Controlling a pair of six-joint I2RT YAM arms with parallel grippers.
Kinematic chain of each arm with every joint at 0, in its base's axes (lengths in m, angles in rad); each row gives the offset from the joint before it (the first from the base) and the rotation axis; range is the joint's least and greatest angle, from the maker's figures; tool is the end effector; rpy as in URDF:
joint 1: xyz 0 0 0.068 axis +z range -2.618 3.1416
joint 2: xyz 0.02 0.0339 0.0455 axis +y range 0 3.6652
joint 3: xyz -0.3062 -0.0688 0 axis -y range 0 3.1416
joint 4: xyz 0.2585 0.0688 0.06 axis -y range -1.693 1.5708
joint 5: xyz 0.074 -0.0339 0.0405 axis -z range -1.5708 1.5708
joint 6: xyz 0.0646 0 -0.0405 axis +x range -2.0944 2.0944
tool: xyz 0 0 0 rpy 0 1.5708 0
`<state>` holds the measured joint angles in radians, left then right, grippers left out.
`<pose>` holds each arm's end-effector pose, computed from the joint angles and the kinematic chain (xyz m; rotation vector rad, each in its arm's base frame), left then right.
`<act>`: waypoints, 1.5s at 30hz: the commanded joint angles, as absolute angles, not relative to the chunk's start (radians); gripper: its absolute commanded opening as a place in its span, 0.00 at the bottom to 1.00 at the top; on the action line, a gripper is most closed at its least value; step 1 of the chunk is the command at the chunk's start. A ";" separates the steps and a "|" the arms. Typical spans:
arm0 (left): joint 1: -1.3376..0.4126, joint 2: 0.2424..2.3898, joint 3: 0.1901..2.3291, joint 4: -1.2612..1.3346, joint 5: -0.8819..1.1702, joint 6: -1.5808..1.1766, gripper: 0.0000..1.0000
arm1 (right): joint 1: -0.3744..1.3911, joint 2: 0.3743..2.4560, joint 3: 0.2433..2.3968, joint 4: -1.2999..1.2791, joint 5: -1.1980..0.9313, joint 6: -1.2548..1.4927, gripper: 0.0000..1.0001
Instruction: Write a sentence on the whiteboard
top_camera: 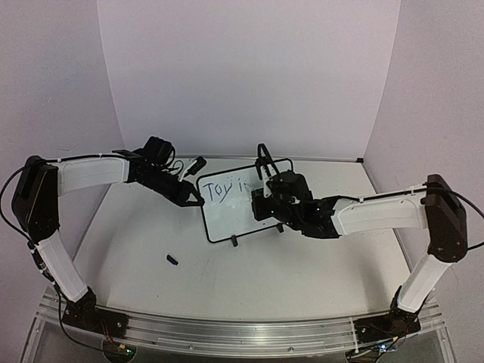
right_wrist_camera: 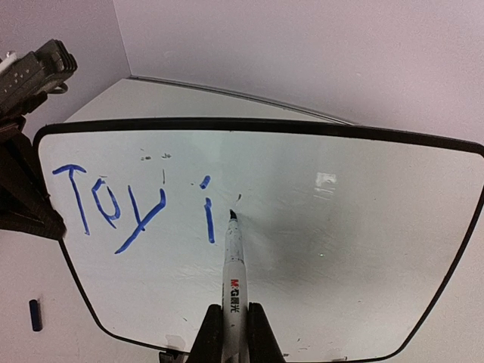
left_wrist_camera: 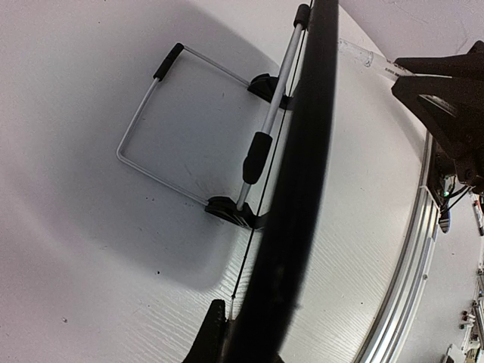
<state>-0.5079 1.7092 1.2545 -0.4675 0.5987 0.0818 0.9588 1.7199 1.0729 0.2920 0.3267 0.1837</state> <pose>0.3298 -0.2253 0.2556 0.9672 2.2989 -0.9247 0.2667 0.3439 0.2614 -0.5218 1.8610 0.4561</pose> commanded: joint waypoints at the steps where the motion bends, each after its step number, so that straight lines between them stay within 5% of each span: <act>1: -0.512 1.726 1.278 -0.486 0.532 0.091 0.00 | 0.961 1.727 1.106 0.293 0.350 0.179 0.00; 45: -0.512 1.729 1.280 -0.492 0.527 0.092 0.00 | 0.961 1.703 1.132 0.284 0.367 0.158 0.00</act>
